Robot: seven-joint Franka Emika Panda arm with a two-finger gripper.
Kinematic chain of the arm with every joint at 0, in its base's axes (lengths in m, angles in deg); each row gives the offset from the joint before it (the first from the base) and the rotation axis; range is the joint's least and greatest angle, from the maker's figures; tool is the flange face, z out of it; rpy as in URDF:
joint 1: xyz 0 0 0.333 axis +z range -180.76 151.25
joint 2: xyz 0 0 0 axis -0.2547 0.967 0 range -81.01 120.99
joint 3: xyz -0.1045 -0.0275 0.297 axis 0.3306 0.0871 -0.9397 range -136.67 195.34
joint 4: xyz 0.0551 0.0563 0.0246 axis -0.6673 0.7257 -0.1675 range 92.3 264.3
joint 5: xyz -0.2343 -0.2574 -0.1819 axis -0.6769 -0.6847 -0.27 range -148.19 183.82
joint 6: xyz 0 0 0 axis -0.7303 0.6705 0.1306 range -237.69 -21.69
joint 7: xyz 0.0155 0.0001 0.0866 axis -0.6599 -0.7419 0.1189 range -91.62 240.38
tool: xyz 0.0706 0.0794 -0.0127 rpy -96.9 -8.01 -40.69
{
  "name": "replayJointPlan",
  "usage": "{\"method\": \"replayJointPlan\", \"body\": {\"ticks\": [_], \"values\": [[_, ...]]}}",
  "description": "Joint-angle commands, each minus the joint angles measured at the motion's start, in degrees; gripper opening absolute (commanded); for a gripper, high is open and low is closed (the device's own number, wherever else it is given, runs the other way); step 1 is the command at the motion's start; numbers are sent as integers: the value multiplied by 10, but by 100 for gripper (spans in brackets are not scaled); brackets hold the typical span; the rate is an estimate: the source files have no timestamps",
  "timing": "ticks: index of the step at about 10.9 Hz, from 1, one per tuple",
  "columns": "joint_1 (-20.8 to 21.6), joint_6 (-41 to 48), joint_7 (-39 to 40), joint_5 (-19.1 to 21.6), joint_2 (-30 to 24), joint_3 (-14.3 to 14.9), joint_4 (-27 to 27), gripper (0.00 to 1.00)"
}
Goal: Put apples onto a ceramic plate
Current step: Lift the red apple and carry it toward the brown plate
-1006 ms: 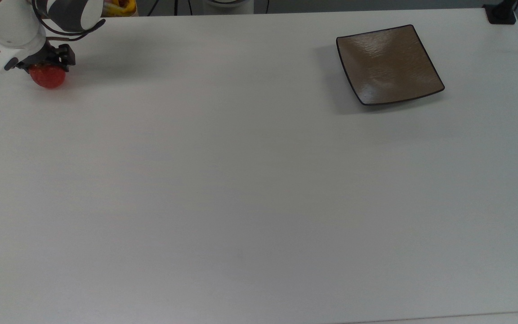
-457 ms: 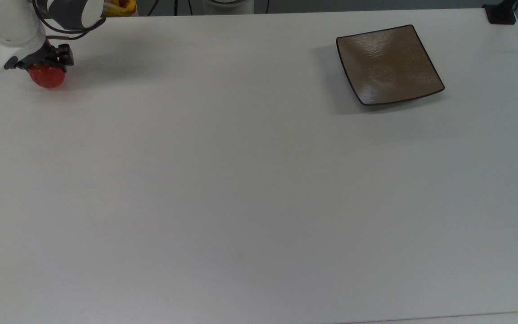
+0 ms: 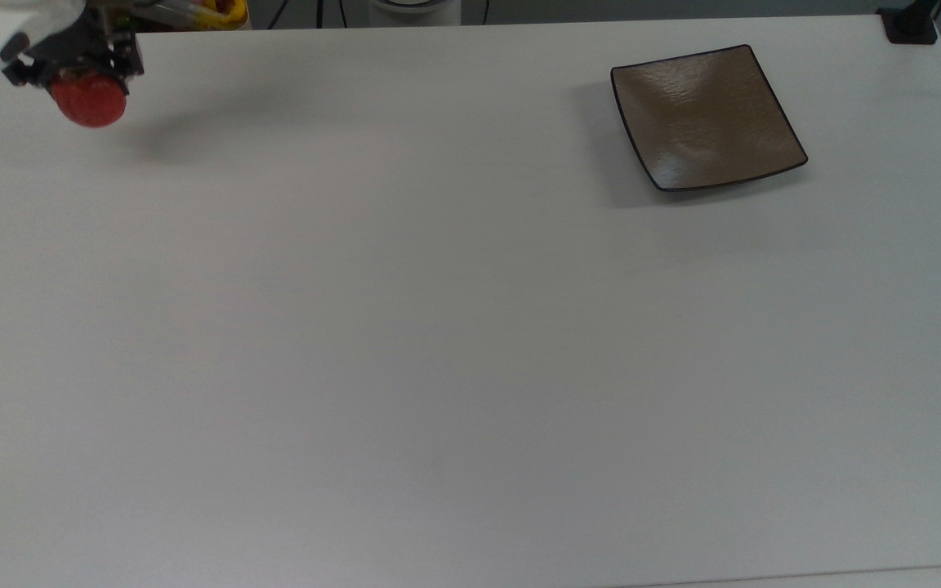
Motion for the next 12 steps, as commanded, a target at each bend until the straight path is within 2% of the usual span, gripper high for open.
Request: {"method": "replayJointPlan", "body": {"ticks": [1, 5, 8, 12], "values": [[17, 98, -17, 25, -85, -45, -20, 0], [17, 205, -72, 69, -143, -127, -63, 2], [16, 250, -115, 94, -185, -207, -72, 3], [29, 263, -196, 105, -188, -312, -70, 3]]}}
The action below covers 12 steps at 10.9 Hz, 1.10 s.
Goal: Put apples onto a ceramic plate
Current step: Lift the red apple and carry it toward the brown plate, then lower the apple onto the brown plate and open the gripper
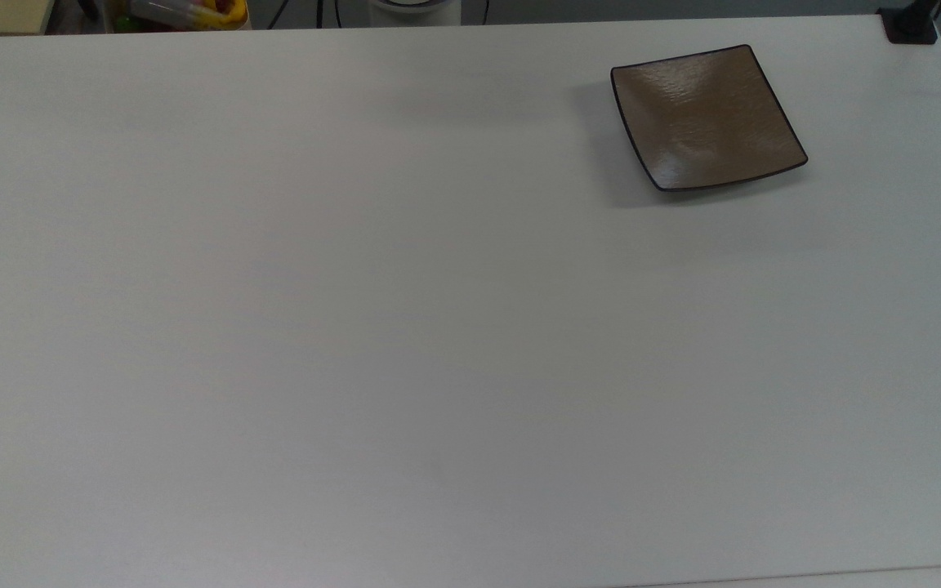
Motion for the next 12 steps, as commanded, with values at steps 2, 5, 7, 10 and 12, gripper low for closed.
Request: {"method": "replayJointPlan", "body": {"ticks": [2, 5, 7, 10, 12], "values": [[37, 2, -120, 9, 16, -105, 3, 3], [85, -27, -237, 12, 67, -188, 4, 3], [120, -76, -328, 11, 120, -224, 4, 4], [182, -168, -406, -6, 192, -229, 13, 6], [215, -208, -452, -50, 238, -229, 15, 6]]}}
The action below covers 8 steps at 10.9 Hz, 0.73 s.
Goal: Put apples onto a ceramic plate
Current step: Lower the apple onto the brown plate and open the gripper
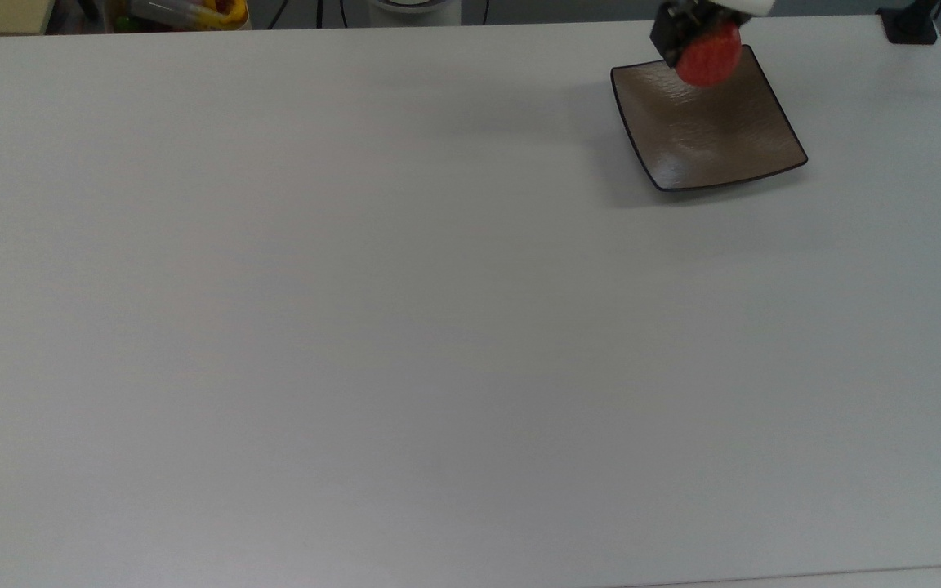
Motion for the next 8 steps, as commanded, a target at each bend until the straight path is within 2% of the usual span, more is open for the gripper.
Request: {"method": "replayJointPlan", "body": {"ticks": [1, 4, 8], "values": [[47, -59, -67, -57, 62, 3, 5, 6], [69, -90, -94, -91, 98, 3, 12, 6], [71, -99, -95, -100, 123, 4, 15, 9]]}}
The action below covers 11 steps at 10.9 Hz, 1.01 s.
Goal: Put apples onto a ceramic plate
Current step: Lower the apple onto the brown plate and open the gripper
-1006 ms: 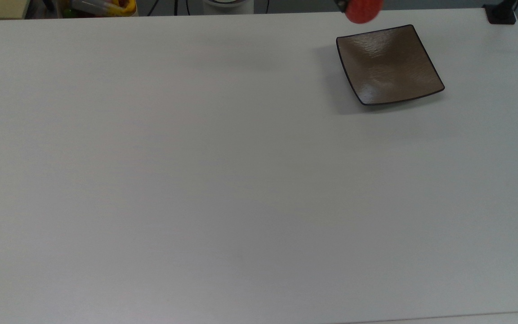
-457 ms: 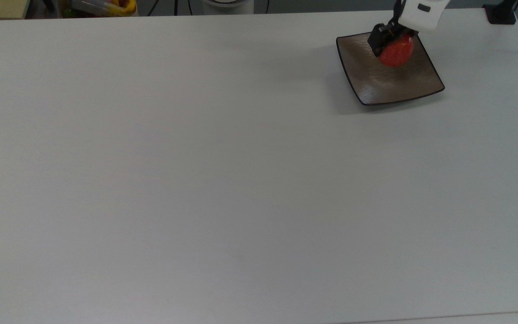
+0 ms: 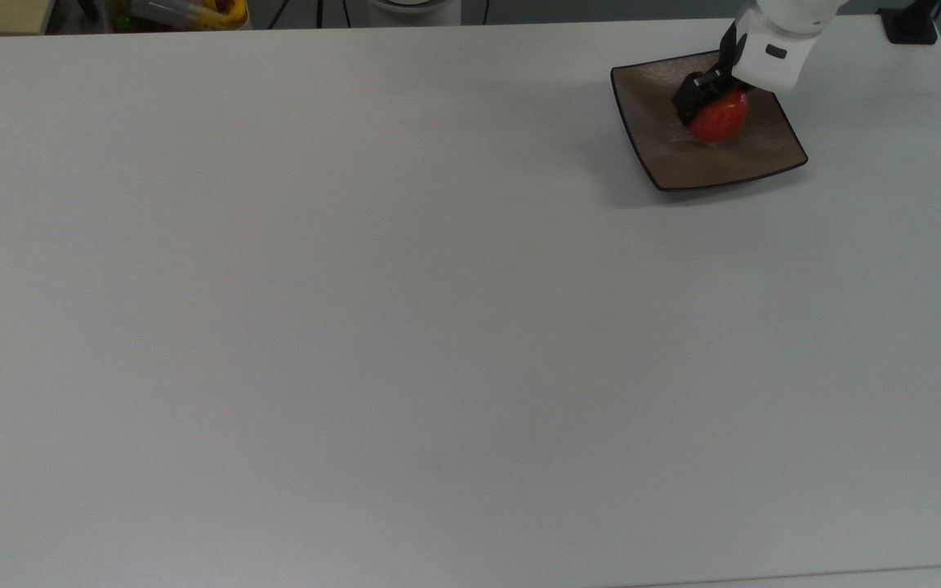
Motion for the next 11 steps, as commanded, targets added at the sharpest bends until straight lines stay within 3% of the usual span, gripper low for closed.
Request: {"method": "replayJointPlan", "body": {"ticks": [1, 3, 4, 5, 8, 11], "values": [[4, -17, -12, -12, 7, 4, 8, 21], [4, -16, -12, -12, 7, 4, 8, 61], [5, -15, -12, -13, 7, 4, 8, 95], [5, -14, -11, -17, 7, 4, 9, 100], [4, -9, -11, -25, 3, 4, 10, 100], [-1, 0, -14, -17, -49, 4, 7, 100]]}}
